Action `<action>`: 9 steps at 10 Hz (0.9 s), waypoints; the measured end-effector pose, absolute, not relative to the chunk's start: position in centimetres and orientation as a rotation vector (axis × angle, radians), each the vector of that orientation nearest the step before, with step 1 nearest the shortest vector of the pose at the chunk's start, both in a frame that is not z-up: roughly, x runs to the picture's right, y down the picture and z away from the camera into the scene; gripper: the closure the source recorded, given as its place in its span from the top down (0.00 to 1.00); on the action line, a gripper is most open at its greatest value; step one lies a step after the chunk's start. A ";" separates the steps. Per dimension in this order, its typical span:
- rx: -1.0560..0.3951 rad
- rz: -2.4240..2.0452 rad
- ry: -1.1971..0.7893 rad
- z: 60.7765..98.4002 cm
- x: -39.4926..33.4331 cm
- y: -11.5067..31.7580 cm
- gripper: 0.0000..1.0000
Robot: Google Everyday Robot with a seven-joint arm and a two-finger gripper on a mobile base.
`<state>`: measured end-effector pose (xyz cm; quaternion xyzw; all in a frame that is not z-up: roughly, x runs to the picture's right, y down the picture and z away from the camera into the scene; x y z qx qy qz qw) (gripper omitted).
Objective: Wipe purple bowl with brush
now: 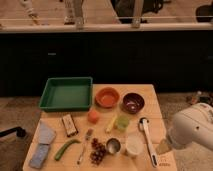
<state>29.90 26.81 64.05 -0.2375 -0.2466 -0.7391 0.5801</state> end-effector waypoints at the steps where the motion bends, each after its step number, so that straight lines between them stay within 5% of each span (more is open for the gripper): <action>1: -0.575 -1.719 -0.583 64.5 30.6 27.3 0.80; 9: -0.677 -1.675 -0.669 67.6 33.4 30.7 0.80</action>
